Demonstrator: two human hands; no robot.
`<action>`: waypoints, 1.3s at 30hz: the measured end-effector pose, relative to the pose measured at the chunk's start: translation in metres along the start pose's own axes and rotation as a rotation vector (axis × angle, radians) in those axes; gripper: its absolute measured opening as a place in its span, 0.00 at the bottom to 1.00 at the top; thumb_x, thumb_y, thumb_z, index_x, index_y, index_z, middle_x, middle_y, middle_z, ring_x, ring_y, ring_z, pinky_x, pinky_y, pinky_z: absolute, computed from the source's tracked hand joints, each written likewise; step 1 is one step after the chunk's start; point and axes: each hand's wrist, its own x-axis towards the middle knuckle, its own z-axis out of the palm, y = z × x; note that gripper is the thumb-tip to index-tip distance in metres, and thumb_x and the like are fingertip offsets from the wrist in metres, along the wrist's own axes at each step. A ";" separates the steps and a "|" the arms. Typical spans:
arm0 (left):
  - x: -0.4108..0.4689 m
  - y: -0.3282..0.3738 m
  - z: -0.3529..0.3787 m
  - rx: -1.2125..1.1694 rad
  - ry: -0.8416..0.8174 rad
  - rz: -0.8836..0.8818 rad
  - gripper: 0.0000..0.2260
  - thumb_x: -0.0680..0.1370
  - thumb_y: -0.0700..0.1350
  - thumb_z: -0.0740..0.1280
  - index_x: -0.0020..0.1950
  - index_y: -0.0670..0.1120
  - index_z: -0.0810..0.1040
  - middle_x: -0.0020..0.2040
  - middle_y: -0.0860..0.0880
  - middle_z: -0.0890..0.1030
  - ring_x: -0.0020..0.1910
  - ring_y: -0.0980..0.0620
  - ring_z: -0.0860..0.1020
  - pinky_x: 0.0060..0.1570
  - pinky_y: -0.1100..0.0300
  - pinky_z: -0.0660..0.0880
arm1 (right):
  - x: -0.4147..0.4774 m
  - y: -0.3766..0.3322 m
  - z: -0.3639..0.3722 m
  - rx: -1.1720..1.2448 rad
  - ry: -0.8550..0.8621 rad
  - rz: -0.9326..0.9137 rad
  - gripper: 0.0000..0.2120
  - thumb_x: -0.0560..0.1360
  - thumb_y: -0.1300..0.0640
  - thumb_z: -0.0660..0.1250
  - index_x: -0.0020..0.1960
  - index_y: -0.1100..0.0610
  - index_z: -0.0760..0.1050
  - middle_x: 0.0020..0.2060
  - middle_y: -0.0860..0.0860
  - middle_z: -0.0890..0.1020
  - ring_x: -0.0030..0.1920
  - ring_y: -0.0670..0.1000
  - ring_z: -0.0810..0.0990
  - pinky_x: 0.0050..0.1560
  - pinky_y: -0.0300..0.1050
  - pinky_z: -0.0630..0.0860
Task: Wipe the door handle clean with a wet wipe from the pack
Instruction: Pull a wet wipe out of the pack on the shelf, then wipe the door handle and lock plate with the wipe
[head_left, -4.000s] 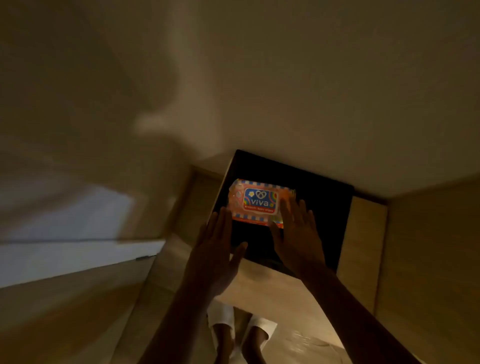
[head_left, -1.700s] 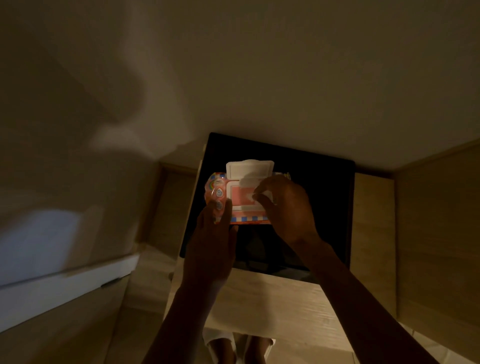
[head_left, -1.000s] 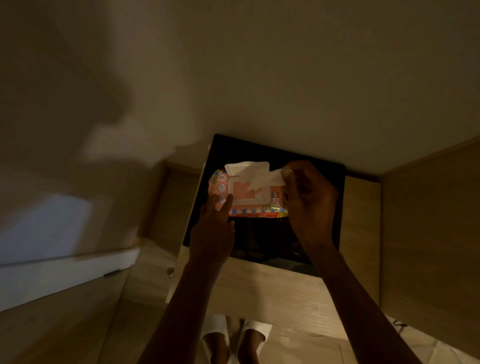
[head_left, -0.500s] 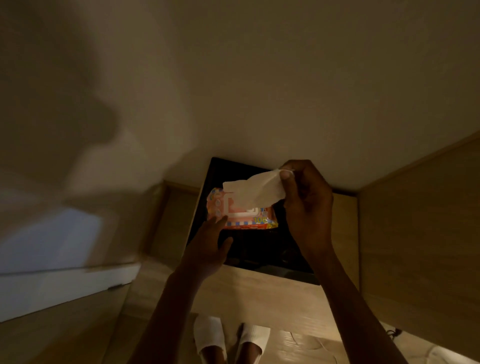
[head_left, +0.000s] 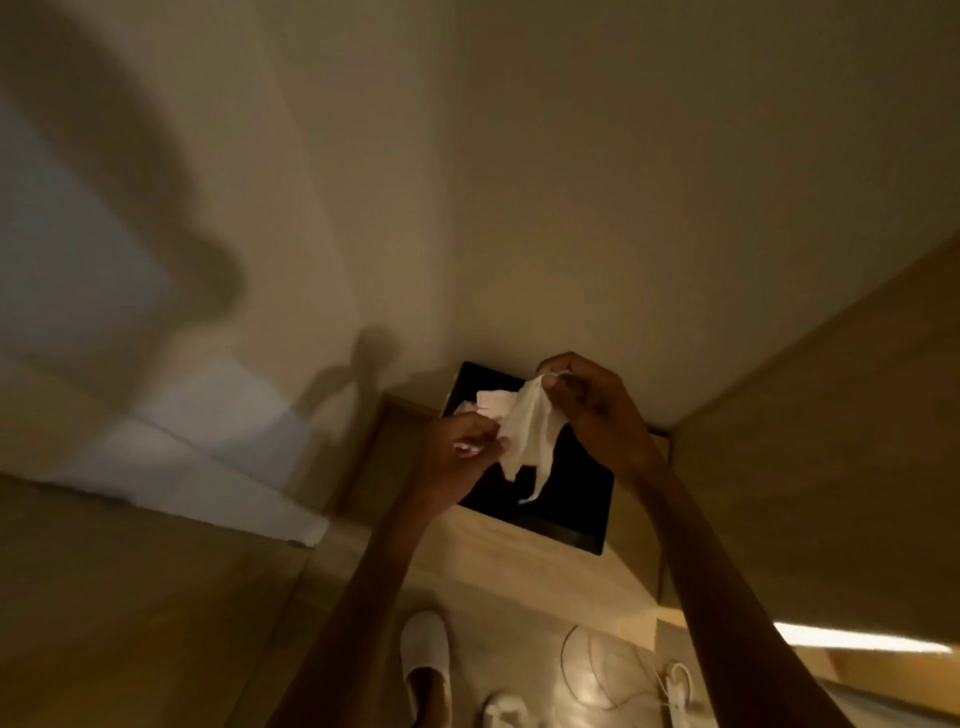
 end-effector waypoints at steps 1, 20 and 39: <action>-0.015 0.010 -0.005 -0.016 0.049 -0.029 0.08 0.76 0.42 0.70 0.52 0.39 0.81 0.45 0.47 0.84 0.40 0.64 0.80 0.39 0.76 0.73 | -0.007 -0.012 0.002 0.000 0.000 -0.011 0.08 0.80 0.64 0.61 0.44 0.58 0.76 0.36 0.47 0.79 0.36 0.42 0.77 0.37 0.34 0.72; -0.354 0.069 -0.155 -0.159 0.802 -0.140 0.08 0.79 0.52 0.65 0.56 0.52 0.76 0.53 0.53 0.81 0.48 0.56 0.81 0.42 0.65 0.74 | -0.158 -0.172 0.170 -0.196 -0.753 0.124 0.12 0.71 0.55 0.75 0.52 0.58 0.82 0.42 0.51 0.84 0.41 0.48 0.80 0.40 0.35 0.75; -0.734 -0.045 -0.257 -0.349 1.332 -0.223 0.10 0.77 0.49 0.69 0.56 0.57 0.73 0.47 0.43 0.84 0.41 0.52 0.82 0.33 0.60 0.79 | -0.429 -0.244 0.481 -0.021 -1.203 -0.026 0.29 0.68 0.59 0.77 0.66 0.52 0.70 0.58 0.53 0.80 0.56 0.53 0.82 0.51 0.49 0.82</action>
